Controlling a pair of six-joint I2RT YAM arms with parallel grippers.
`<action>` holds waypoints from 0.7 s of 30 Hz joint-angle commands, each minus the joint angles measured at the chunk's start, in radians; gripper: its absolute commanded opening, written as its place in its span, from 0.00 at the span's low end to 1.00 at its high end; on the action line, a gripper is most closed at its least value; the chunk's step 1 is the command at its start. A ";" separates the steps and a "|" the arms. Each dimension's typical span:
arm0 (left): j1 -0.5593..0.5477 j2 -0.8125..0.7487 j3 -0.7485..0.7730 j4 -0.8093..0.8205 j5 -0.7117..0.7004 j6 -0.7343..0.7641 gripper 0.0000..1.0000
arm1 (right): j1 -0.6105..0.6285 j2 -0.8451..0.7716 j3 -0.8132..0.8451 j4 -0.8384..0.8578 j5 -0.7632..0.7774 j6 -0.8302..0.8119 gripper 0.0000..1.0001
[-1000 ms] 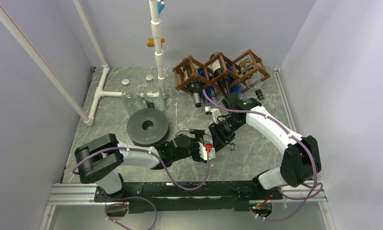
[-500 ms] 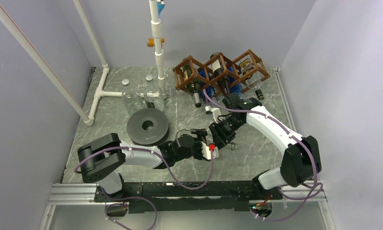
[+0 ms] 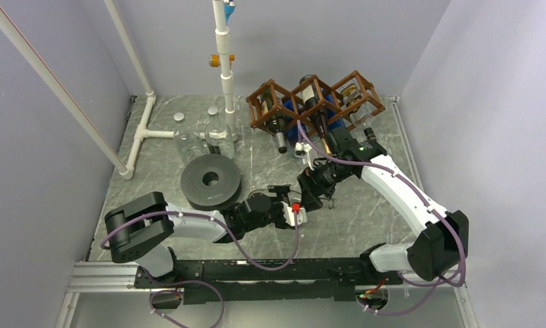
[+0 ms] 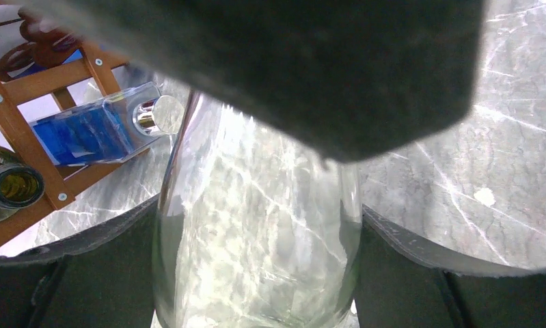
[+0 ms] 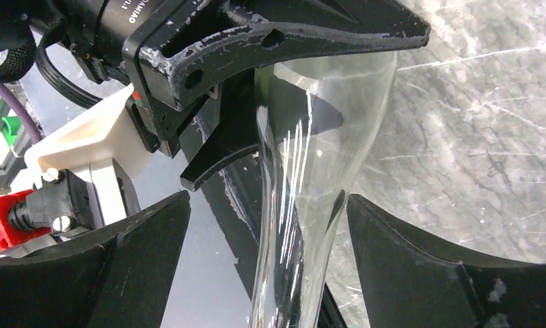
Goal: Take the wine bottle off the wine rack
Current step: Place the wine bottle at the center of the board.
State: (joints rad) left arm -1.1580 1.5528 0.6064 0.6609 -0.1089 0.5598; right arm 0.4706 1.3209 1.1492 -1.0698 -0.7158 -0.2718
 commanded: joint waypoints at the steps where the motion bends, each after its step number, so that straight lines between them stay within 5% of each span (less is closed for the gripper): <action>1: -0.005 -0.048 -0.013 0.100 0.036 -0.070 0.00 | -0.024 -0.036 0.068 0.019 -0.042 -0.048 0.88; 12: -0.005 -0.091 -0.061 0.147 0.048 -0.156 0.00 | -0.184 -0.082 0.255 -0.024 -0.202 -0.201 0.92; 21: -0.006 -0.153 -0.117 0.197 0.035 -0.228 0.00 | -0.209 -0.116 0.306 -0.113 -0.395 -0.530 0.94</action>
State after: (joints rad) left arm -1.1584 1.4601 0.5079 0.7357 -0.0933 0.4301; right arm 0.2749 1.2263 1.4063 -1.1297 -0.9813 -0.6018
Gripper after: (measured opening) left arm 0.854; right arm 0.927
